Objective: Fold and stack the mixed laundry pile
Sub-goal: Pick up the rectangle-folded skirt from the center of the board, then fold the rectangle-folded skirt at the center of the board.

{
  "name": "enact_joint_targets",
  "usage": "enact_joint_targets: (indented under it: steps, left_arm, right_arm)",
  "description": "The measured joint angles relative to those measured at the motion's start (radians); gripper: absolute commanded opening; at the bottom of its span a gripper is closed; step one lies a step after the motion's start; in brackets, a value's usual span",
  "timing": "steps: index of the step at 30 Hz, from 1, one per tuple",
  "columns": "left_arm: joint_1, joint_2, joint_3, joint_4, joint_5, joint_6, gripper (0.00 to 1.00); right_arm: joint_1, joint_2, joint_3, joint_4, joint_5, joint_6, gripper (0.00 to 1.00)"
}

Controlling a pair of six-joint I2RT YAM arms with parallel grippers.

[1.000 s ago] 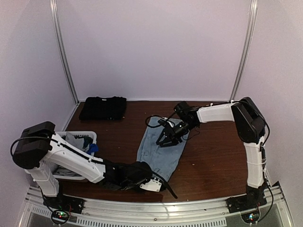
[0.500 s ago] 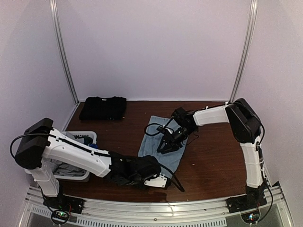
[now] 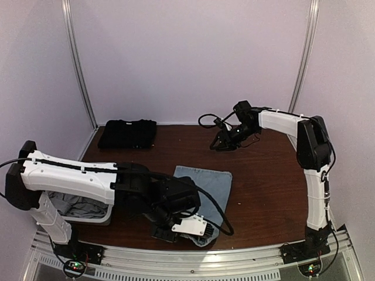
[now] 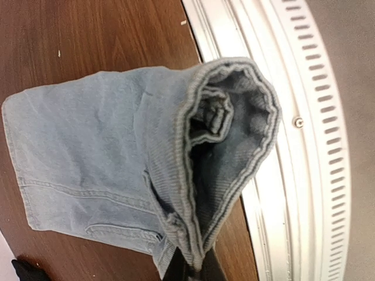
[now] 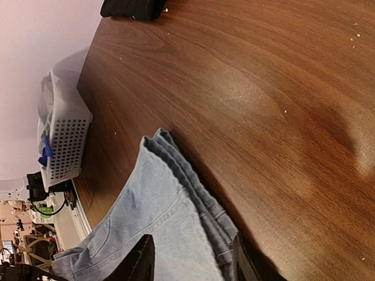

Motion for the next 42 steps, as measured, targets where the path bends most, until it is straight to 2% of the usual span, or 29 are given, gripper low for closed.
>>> enact_joint_targets:
  steps: [3,11,20,27,42]
  left_arm:
    - [0.001,0.000,0.123,-0.090,0.076,-0.029,0.00]
    - [0.019,0.027,0.275,-0.198,0.136,-0.049,0.00]
    - [0.171,0.106,0.360,-0.244,0.127,-0.007,0.00]
    - [0.259,0.208,0.478,-0.223,0.071,0.057,0.00]
    - [0.349,0.309,0.466,-0.066,-0.081,0.191,0.00]
  right_arm:
    - [0.012,0.047,0.014,-0.023,0.005,-0.037,0.45]
    - [0.090,0.127,-0.096,-0.046,-0.050,-0.119,0.42]
    - [0.168,0.123,-0.141,-0.029,-0.111,-0.186,0.38]
    - [0.168,0.123,-0.155,-0.017,-0.144,-0.193,0.38]
    - [0.169,0.123,-0.155,-0.018,-0.152,-0.193,0.38]
